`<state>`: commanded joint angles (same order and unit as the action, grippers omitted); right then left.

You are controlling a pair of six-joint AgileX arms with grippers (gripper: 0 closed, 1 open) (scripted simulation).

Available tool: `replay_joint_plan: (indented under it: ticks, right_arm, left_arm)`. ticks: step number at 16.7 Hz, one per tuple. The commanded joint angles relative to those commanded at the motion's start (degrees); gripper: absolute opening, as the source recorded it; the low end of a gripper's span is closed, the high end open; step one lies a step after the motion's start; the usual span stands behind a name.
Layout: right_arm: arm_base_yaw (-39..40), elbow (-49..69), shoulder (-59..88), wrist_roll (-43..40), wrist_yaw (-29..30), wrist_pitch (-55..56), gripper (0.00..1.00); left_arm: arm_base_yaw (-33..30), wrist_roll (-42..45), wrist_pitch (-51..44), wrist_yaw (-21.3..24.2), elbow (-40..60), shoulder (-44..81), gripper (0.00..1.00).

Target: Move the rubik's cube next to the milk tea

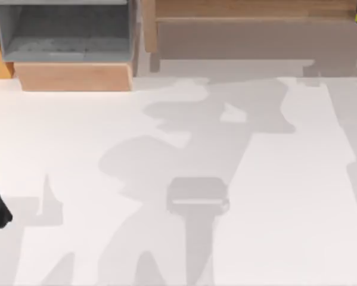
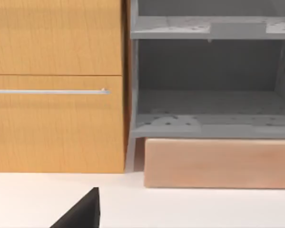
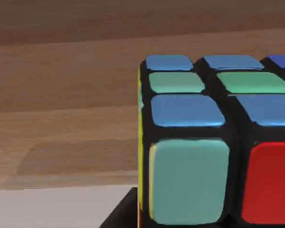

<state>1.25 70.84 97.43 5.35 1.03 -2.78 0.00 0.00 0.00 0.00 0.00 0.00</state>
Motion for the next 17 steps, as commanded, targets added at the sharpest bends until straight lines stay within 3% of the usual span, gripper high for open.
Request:
replay_joint_plan:
  ticks: [5,9,13,17]
  right_arm:
    - [2.66,-4.33,-6.10,0.71,0.08,-30.24,0.00]
    - [4.26,-9.99,-9.17,0.62,-0.23,-47.85,0.00]
    - [4.25,-13.75,-10.46,0.36,-0.14,-56.44,0.00]
    - [4.08,-14.10,-10.61,0.31,-0.07,-57.26,0.00]
  left_arm:
    - [0.00,0.00,0.00,0.00,0.00,0.00,1.00]
    - [0.00,0.00,0.00,0.00,0.00,0.00,1.00]
    - [0.00,0.00,0.00,0.00,0.00,0.00,1.00]
    - [0.00,0.00,0.00,0.00,0.00,0.00,1.00]
